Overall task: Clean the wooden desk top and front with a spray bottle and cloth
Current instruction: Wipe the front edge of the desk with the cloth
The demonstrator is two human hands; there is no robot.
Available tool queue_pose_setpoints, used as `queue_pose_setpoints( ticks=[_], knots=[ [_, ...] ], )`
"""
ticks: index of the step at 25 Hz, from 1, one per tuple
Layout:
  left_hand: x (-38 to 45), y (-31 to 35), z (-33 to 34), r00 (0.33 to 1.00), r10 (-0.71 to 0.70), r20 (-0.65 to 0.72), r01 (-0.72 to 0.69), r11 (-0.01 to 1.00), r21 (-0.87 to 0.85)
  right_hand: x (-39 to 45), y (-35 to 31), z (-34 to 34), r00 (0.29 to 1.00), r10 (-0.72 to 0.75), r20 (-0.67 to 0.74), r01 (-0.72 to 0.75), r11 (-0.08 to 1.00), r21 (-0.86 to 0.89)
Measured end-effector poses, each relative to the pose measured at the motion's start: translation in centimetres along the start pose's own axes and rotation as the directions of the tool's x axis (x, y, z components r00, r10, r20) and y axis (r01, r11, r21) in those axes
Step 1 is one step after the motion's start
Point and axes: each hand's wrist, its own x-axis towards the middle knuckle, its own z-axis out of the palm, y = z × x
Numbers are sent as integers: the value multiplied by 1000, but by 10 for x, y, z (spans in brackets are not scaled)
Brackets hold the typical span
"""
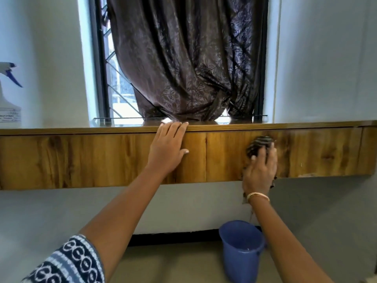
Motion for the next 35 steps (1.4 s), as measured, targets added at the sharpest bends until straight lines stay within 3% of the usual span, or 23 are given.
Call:
queue_pose_setpoints(
  ticks=[2,7,16,19,22,23,25,26,27,30,35],
  knots=[
    [18,36,12,997,75,11,-75,997,25,25,29,-11,983,159,-96,-157,987,37],
    [70,141,44,961,237,141,-247,967,56,70,98,-39,902,374,-217,-368,927,70],
    [120,242,73,979,81,186,-100,990,98,126,211,-87,728,604,-324,-585,794,165],
    [131,261,71,967,71,243,-103,987,122,130,219,-93,709,629,-319,-615,773,155],
    [133,270,75,974,66,218,-93,988,119,134,202,-92,594,750,-290,-713,658,243],
    [133,270,77,976,60,209,-86,989,118,137,190,-87,636,723,-270,-679,690,249],
    [134,272,78,978,52,204,-75,991,111,143,164,-78,865,431,-256,-404,902,153],
    [134,273,78,977,50,206,-74,991,111,152,158,-78,931,272,-243,-259,962,86],
    [134,275,78,977,49,210,-74,991,113,167,158,-81,954,189,-234,-181,982,54],
    [133,277,78,977,38,207,-65,990,122,195,187,-97,917,298,-265,-300,953,32],
    [132,276,78,982,40,184,-64,989,132,136,230,-98,798,518,-309,-515,851,97]
  ],
)
